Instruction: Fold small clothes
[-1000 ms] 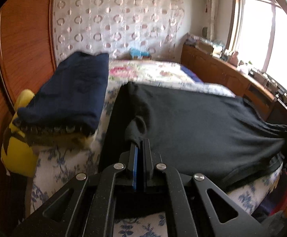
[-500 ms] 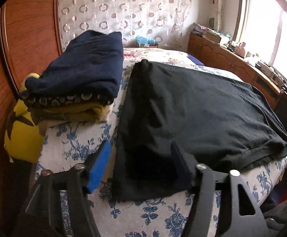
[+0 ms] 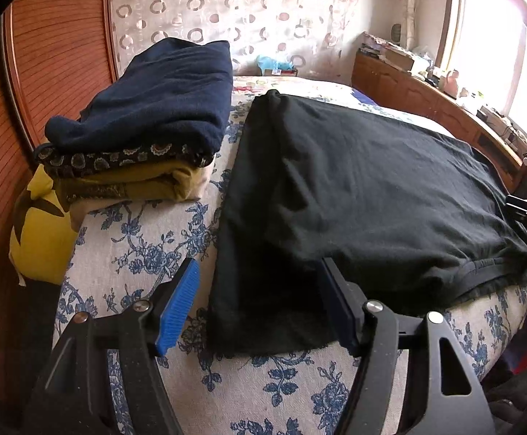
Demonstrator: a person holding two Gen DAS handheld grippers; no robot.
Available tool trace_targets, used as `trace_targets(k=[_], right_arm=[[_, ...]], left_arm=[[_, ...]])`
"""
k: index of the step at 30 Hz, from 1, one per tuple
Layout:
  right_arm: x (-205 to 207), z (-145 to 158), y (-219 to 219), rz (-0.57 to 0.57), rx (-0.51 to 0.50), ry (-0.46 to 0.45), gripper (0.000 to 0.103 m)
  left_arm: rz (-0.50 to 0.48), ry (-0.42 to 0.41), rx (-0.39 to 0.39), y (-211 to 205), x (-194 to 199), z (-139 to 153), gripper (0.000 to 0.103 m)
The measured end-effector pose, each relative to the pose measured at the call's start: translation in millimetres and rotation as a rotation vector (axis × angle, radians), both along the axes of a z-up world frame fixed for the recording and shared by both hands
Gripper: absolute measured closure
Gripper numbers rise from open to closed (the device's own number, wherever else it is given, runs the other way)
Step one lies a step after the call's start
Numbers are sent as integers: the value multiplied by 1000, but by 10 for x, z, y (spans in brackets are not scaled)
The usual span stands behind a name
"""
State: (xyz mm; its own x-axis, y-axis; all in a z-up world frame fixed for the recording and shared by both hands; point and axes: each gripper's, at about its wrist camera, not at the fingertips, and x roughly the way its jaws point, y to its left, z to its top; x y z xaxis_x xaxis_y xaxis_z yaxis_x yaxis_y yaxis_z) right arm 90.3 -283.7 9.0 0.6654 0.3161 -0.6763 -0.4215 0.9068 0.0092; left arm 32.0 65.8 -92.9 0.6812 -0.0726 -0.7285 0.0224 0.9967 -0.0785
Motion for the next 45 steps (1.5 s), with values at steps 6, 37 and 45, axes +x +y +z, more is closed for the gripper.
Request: trace_targets(k=[6, 37, 45], right_arm=[[134, -168, 173, 1, -22, 38, 45], [35, -72, 134, 5, -61, 37, 37], [24, -66, 124, 4, -53, 40, 37]], left_arm=[[4, 3, -5, 0, -23, -26, 35], [-70, 48, -70, -24, 284, -82, 46], [-93, 52, -61, -63, 308, -45, 89]])
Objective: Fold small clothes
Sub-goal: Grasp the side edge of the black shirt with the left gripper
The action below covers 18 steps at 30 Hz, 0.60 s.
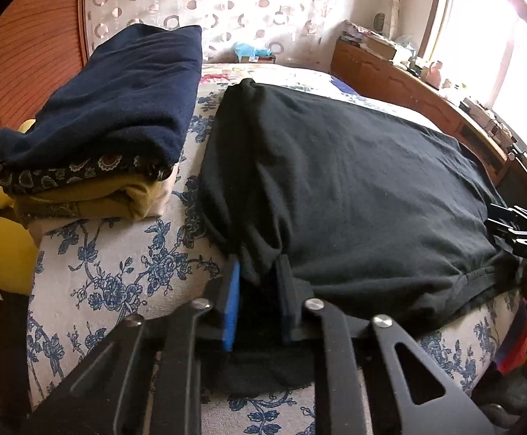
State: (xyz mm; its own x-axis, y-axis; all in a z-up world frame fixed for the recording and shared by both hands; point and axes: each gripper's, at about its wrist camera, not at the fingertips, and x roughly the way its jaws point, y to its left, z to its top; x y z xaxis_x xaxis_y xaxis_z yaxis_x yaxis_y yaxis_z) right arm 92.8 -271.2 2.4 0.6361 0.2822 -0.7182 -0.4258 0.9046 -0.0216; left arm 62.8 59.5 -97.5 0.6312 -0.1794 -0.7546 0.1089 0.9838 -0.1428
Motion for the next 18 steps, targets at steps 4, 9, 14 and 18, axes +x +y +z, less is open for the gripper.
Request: trace_targets(k=[4, 9, 14, 18], right_arm=[[-14, 6, -10, 0, 4, 1, 36], [-19, 13, -12, 1, 5, 2, 36], [-21, 14, -12, 1, 5, 2, 36], [-23, 15, -12, 1, 5, 2, 36]], left_arm=[[-10, -53, -10, -84, -60, 119, 93], [-47, -143, -32, -260, -151, 426, 93], [-93, -213, -48, -460, -172, 654, 93], [-124, -237, -63, -588, -119, 745, 93]])
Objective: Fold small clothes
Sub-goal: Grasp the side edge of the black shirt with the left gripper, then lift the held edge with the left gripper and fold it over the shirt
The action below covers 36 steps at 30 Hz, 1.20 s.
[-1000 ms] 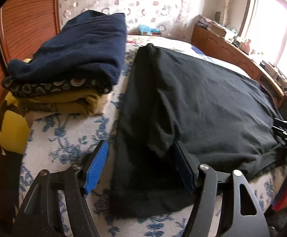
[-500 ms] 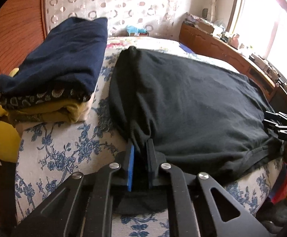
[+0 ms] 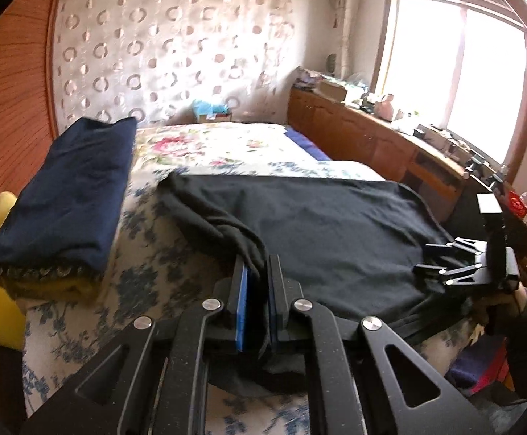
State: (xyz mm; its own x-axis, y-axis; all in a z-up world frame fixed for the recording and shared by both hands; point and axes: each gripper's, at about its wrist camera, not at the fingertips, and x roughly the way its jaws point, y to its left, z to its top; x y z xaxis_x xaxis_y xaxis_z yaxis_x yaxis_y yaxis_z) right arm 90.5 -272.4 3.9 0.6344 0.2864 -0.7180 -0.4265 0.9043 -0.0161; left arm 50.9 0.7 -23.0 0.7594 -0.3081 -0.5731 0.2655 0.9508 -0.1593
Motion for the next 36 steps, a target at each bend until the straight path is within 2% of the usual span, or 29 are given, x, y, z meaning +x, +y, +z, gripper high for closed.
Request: trace_targets(k=[19, 27, 36], right_arm=[[-21, 5, -58, -16, 21, -1, 35], [-241, 253, -389, -69, 89, -68, 35], [-482, 463, -698, -140, 95, -141, 35]], left_arm=[[-146, -103, -13, -669, 211, 437, 94], [-251, -137, -13, -1093, 309, 696, 94], [-385, -145, 2, -1747, 287, 879, 94]])
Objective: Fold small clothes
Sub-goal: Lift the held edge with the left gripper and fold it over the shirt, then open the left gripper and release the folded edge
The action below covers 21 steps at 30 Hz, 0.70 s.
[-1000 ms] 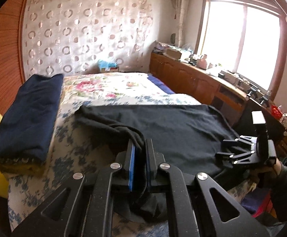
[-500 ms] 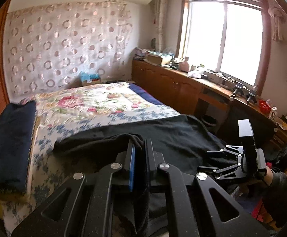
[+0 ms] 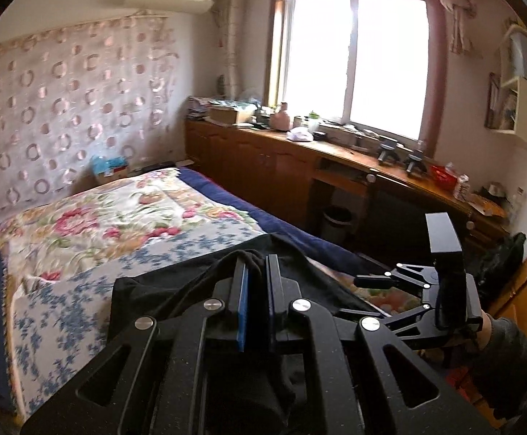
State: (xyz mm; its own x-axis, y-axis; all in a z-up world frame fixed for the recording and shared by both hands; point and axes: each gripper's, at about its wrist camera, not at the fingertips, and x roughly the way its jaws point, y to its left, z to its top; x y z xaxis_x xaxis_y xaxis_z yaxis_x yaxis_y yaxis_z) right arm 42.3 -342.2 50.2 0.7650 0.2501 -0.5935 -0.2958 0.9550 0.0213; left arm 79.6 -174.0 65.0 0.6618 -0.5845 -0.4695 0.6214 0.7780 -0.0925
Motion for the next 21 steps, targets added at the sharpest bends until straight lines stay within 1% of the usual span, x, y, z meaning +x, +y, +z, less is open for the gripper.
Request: trace_targets(k=[3, 5, 7, 9, 11, 13, 15, 21], right_arm=[[-84, 25, -47, -11, 9, -10, 35], [-127, 0, -46, -14, 9, -10, 36], [-152, -19, -45, -13, 9, -6, 35], [-128, -25, -17, -10, 10, 1, 35], [-133, -29, 6, -6, 9, 5, 35], [-106, -11, 13, 3, 11, 8, 35], [-48, -15, 40, 15, 13, 15, 35], [77, -104, 207, 79, 11, 54, 35]], left_arm=[[-17, -1, 7, -86, 5, -33, 94], [-19, 13, 23, -103, 15, -98, 85], [-18, 25, 28, -84, 24, -153, 60], [4, 28, 31, -5, 17, -210, 57], [18, 42, 34, 66, 12, -270, 49], [44, 47, 33, 188, 14, -323, 36], [76, 49, 35, 329, 7, -386, 29], [178, 66, 40, 655, -14, -598, 28]])
